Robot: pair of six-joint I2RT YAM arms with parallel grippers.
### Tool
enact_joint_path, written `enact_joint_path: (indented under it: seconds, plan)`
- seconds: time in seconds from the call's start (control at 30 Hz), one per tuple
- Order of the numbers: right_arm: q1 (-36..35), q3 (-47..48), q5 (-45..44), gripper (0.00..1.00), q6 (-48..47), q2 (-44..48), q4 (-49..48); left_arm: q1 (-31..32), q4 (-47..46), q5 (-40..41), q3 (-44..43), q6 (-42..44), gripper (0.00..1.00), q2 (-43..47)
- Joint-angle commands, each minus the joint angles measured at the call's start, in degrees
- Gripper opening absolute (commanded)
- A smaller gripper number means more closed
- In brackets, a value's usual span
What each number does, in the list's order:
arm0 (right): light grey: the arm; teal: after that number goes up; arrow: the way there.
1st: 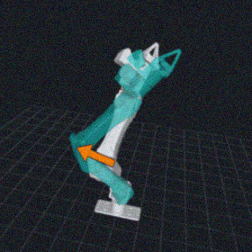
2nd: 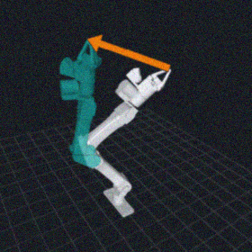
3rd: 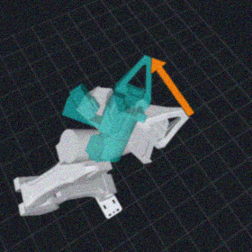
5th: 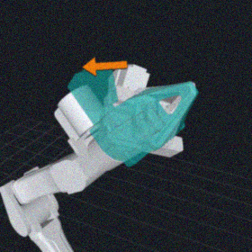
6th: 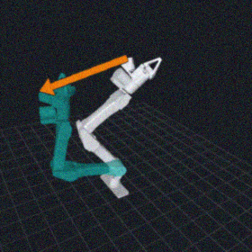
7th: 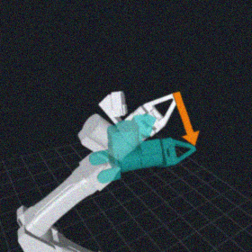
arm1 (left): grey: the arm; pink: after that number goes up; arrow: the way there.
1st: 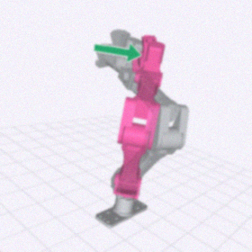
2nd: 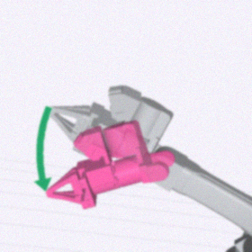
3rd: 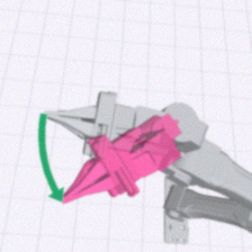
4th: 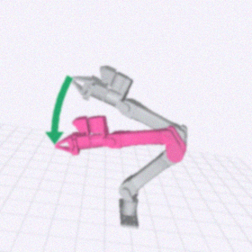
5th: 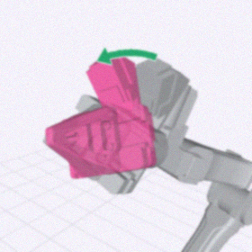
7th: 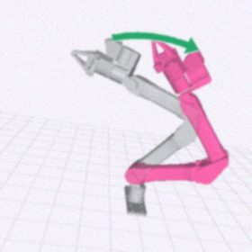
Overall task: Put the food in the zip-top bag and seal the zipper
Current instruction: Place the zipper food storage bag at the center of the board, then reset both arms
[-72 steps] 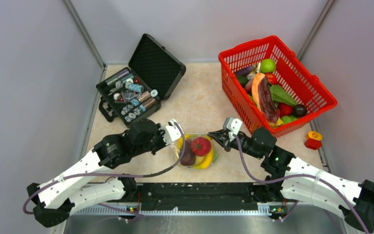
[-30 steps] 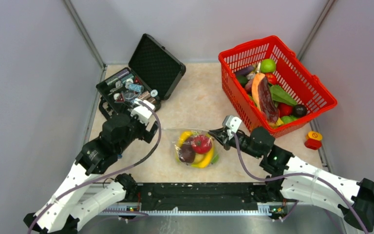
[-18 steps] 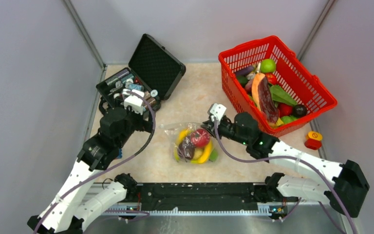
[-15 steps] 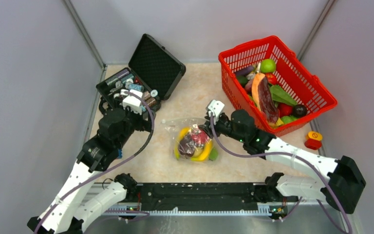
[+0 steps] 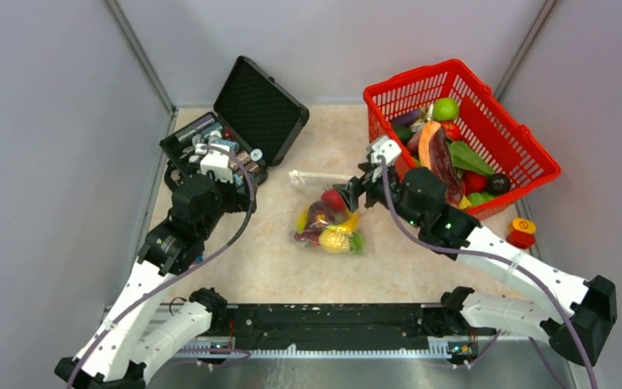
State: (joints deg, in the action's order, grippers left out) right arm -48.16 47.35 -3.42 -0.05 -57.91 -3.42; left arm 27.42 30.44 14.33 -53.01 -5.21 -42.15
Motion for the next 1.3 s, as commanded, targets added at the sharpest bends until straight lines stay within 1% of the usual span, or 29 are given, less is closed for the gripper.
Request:
enact_joint_path:
  seconds: [0.0, 0.13, 0.27, 0.3, 0.33, 0.43, 0.47, 0.57, 0.7, 0.8, 0.9, 1.0, 1.07, 1.27]
  plan:
    - [1.24, 6.96, -1.47, 0.8, 6.79, 1.37, 5.13, -3.92, -2.8, -3.43, -0.73, -4.03, 0.99, -2.08]
    - [1.5, 9.81, 2.38, 0.8, 9.16, 1.5, 8.47, -8.3, -1.81, -7.2, -1.65, -6.96, 0.99, -3.73]
    - [2.19, 11.18, -1.4, 0.8, 10.68, 2.14, 10.51, -14.75, -1.45, -13.62, -2.45, -10.94, 0.99, -4.94]
    - [2.72, 11.13, -1.74, 0.81, 10.87, 2.55, 10.38, -16.66, -0.98, -16.51, -2.87, -11.85, 0.99, -5.46]
    - [3.71, 11.23, -1.61, 0.81, 11.44, 2.79, 10.45, -18.94, -0.39, -17.8, -3.45, -13.0, 0.99, -6.35]
    - [8.51, 13.12, -0.19, 0.82, 13.8, 2.84, 12.93, -22.83, 1.4, -20.15, -5.43, -14.78, 0.99, -8.83]
    - [11.27, 13.91, 0.51, 0.82, 14.6, 2.74, 14.46, -23.15, 1.69, -18.87, -5.85, -15.36, 0.99, -9.38]
    - [16.31, 15.89, 1.21, 0.83, 15.1, 3.27, 17.37, -23.2, 1.43, -13.43, -6.81, -18.9, 0.99, -10.59]
    - [20.78, 15.37, 0.38, 0.84, 14.94, 5.29, 19.0, -23.2, 3.01, -8.7, -8.45, -21.33, 0.99, -11.97]
    - [20.9, 13.69, -2.32, 0.84, 14.42, 8.68, 19.7, -23.2, 3.62, -4.03, -8.15, -22.14, 0.99, -10.53]
    - [20.91, 10.49, -4.81, 0.84, 14.69, 12.59, 18.38, -23.2, 1.7, -1.36, -6.71, -22.43, 0.99, -7.77]
    - [20.92, 7.93, -5.56, 0.84, 15.02, 15.38, 17.33, -23.2, 1.34, -0.87, -6.86, -21.21, 0.99, -7.09]
    - [20.92, 6.83, -5.49, 0.84, 15.11, 16.25, 17.47, -23.21, 3.1, -0.48, -8.15, -21.49, 0.99, -7.75]
    - [20.92, 6.31, -3.09, 0.84, 16.85, 16.39, 18.86, -23.2, 4.98, -0.21, -8.37, -21.67, 0.99, -7.53]
